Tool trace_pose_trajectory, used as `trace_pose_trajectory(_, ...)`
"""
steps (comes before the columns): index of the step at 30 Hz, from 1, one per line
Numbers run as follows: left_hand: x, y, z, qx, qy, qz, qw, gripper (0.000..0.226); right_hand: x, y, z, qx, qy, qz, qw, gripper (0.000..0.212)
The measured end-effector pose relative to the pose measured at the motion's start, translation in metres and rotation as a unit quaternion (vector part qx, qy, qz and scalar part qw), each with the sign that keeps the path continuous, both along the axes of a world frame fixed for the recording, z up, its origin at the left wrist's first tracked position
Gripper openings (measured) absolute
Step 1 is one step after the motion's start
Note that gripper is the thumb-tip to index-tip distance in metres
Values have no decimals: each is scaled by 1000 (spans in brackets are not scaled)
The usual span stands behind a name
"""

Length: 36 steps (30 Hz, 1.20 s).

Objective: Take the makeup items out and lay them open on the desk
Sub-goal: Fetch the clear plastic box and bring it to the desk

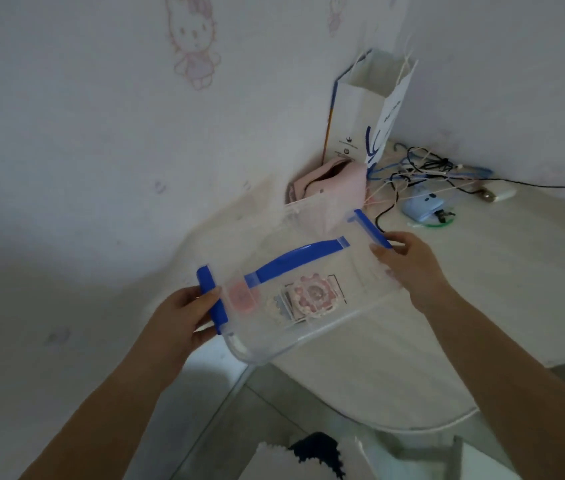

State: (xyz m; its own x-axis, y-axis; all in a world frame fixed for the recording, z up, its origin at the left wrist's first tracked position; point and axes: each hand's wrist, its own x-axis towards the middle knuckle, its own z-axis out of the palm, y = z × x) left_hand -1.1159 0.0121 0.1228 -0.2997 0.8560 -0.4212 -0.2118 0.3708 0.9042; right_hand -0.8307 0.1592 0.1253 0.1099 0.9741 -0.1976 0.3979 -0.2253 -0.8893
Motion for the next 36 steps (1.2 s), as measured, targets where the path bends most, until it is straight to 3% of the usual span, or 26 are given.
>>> trace_pose_trajectory(9,-13,-54,17,58,93,-190,976,16,11,-209,8,-15,70,-201,977,39)
trace_pose_trajectory(12,-10,-73,21,40,90,-255,962,46,9,-291,17,-32,102,-259,960,38)
trace_pose_trajectory(15,2,-91,20,30,89,-317,944,38,8,-368,23,-52,99,-302,947,35)
trace_pose_trajectory(19,21,-120,9,40,151,-415,896,64,2,-456,17,-63,52,-341,937,36)
trace_pose_trajectory(26,55,-198,-6,47,196,-525,827,39,-11,-600,-7,-66,53,-415,906,41)
trace_pose_trajectory(30,69,-258,-15,38,214,-564,797,47,-14,-680,-26,-62,53,-431,899,30)
trace_pose_trajectory(33,82,-317,-23,40,212,-574,790,32,-14,-748,-35,-63,44,-438,896,24)
trace_pose_trajectory(36,98,-388,-27,49,223,-581,781,36,-9,-827,-43,-72,32,-460,884,33)
